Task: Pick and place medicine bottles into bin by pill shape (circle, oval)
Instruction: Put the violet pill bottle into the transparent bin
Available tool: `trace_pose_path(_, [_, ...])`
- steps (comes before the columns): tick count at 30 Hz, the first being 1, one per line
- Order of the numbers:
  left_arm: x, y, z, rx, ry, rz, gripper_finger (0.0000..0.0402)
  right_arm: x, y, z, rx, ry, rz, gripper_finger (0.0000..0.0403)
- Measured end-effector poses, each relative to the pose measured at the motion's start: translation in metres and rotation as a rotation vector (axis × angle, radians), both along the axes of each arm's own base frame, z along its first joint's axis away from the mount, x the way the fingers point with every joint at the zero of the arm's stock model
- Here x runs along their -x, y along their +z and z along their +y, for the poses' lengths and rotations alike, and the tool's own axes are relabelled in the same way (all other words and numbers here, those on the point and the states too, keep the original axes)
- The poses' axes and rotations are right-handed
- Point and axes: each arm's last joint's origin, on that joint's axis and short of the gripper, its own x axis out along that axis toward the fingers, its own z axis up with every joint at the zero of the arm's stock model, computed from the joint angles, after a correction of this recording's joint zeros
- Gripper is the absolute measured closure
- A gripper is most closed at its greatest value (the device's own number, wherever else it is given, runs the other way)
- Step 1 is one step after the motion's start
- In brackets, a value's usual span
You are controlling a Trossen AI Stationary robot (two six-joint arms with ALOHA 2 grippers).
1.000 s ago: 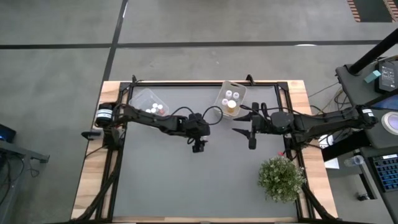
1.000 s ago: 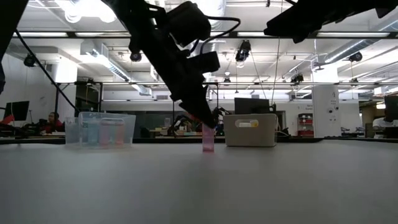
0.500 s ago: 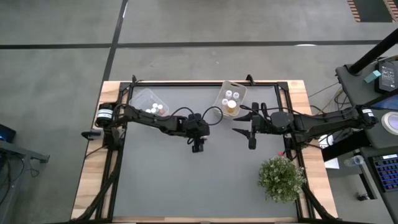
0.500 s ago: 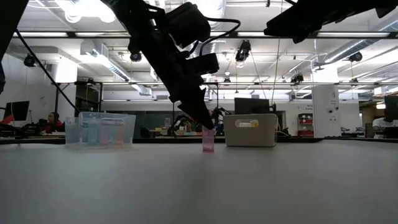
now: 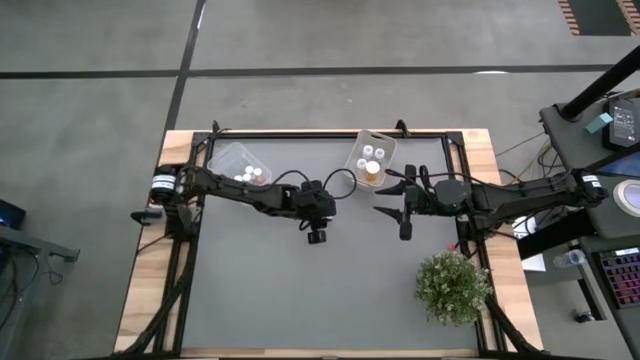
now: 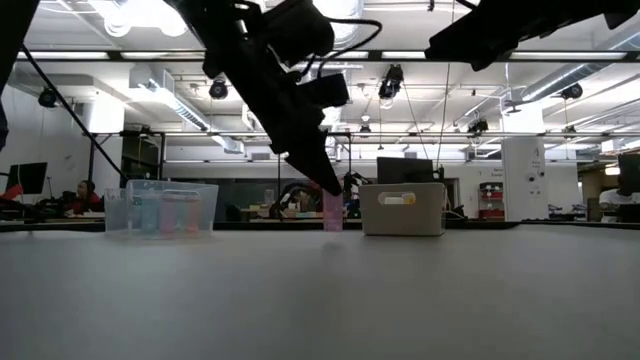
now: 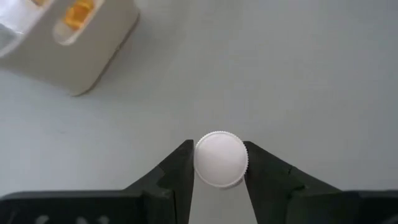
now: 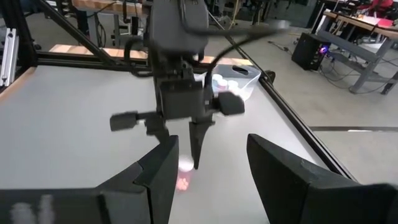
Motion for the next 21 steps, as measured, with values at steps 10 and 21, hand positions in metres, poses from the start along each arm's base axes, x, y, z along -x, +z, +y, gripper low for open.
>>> trace_pose_path(10, [0.048,0.054,0.033,-0.104,0.198,0.046,0.0298,0.0,-0.001,0.0,0.002,-0.008,0.014,0.022])
trace_pose_path(21, [0.16,0.08,0.106,-0.081,0.713,-0.073,0.0298,0.0,-0.002,0.0,0.002,-0.008,0.015,0.022])
